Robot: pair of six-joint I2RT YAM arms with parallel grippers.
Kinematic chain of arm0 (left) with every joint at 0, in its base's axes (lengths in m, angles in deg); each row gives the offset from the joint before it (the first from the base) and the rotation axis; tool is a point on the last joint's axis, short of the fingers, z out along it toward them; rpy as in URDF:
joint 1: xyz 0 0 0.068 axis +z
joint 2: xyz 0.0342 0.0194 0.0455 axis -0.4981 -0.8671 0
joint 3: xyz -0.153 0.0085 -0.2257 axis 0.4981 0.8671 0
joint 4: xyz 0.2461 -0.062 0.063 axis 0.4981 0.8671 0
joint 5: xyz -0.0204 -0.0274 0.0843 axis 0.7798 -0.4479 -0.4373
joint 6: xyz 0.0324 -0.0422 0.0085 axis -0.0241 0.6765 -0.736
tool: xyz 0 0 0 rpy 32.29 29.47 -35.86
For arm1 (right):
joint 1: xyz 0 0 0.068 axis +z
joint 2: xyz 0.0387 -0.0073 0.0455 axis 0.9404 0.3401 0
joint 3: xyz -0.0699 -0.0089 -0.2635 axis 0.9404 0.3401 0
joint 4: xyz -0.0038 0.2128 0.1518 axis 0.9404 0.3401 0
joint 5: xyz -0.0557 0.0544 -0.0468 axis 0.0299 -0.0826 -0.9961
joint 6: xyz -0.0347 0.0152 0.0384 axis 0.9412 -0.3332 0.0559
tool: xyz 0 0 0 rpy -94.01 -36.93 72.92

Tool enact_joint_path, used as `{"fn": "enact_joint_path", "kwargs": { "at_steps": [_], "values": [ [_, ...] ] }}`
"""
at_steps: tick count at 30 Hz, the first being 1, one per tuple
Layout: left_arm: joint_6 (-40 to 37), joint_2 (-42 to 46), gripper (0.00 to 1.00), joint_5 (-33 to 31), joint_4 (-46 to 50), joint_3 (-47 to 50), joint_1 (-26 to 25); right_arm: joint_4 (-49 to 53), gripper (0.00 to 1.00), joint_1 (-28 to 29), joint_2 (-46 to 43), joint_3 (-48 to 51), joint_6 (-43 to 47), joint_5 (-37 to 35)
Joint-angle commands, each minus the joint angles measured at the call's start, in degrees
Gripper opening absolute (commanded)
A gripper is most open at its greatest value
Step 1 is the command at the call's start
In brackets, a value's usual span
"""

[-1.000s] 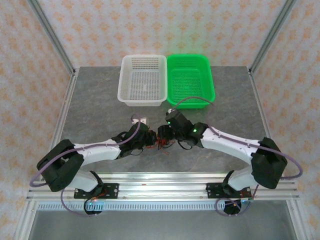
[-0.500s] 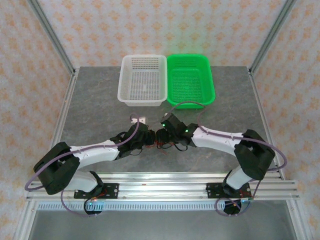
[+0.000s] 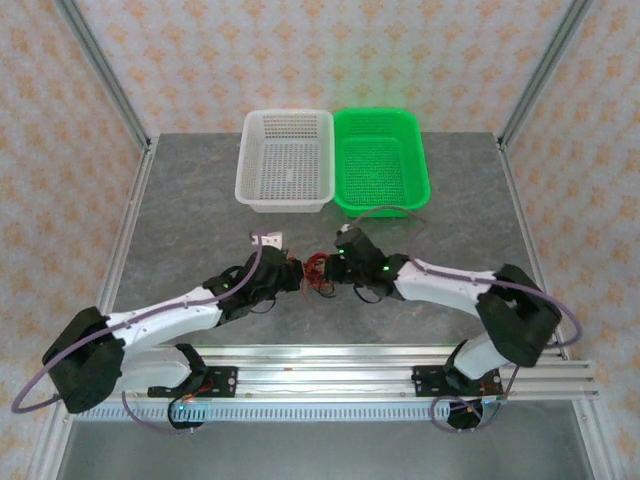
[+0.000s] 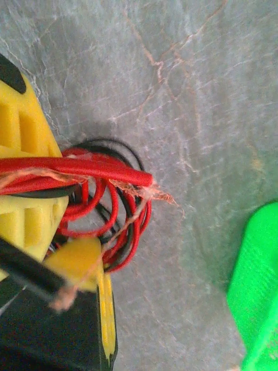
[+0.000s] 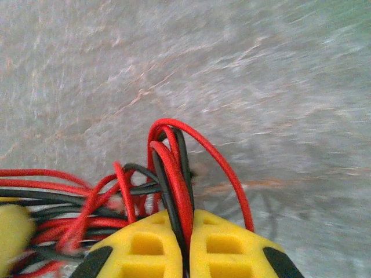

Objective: Untangle the cables

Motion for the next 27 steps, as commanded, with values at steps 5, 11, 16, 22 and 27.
{"fn": "enact_joint_path", "kwargs": {
  "at_steps": [5, 11, 16, 22, 27],
  "values": [
    [-0.9, 4.5, 0.00, -5.7, 2.1, -0.5, 0.8, -7.0, 0.00, -5.7, -7.0, 11.1, -9.7, 3.6],
    [-0.6, 5.3, 0.23, -5.1, -0.6, 1.6, 1.4, -16.4, 0.00, -5.9, -6.8, 15.9, -16.0, 7.0],
    [-1.7, 6.3, 0.58, -3.4, -0.5, 1.7, 1.4, -17.5, 0.00, -5.8, -8.1, 16.9, -14.6, 6.6],
    [-4.5, 5.6, 0.81, 5.4, -2.5, 1.0, 1.4, -17.0, 0.00, -5.8, -10.9, 17.0, -6.0, 6.8],
    [-4.4, 1.3, 0.91, 13.1, -2.2, 0.3, -0.1, -15.6, 0.00, -6.6, -11.8, 16.0, -2.9, 6.0]
  ]
}}
